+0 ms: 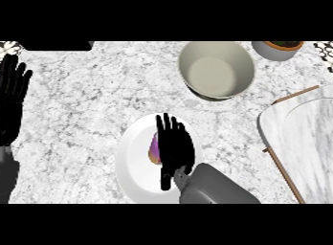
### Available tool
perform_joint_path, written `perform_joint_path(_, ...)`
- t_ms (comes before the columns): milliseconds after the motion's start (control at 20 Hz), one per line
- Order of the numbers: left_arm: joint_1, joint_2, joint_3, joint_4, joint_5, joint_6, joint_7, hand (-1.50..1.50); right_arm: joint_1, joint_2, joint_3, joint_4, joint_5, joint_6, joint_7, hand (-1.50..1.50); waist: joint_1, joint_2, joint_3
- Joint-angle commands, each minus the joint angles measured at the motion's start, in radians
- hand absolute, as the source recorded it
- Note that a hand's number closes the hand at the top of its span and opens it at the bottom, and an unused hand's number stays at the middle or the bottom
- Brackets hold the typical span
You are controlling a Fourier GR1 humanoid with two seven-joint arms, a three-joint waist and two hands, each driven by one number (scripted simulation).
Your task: Pick the can from the plate and place it in the bowl
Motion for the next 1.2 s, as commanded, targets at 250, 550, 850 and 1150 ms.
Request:
perform_joint_path(250, -0.010, 0.012, 0.051, 0.040, 0.008, -0.053, -0.016, 0.00, 0.027, 0.005, 0.005, 0.094, 0.115, -0.099, -0.173, 1.50, -0.002, 0.010, 0.000)
perform_joint_path(550, 0.016, -0.029, 0.028, 0.030, -0.035, -0.040, -0.050, 0.00, -0.018, 0.005, 0.077, 0.074, 0.105, -0.145, -0.094, 1.50, 0.004, 0.009, 0.000)
perform_joint_path(850, 0.012, -0.019, 0.053, 0.022, -0.013, -0.028, -0.023, 0.00, -0.012, -0.496, -0.164, 0.074, -0.008, -0.031, -0.528, 1.50, -0.030, 0.031, 0.004)
perform_joint_path(1150, 0.007, -0.015, 0.060, 0.010, 0.001, -0.042, -0.037, 0.00, -0.067, -0.777, -0.308, 0.194, -0.078, -0.009, -0.828, 1.50, -0.016, 0.046, 0.009)
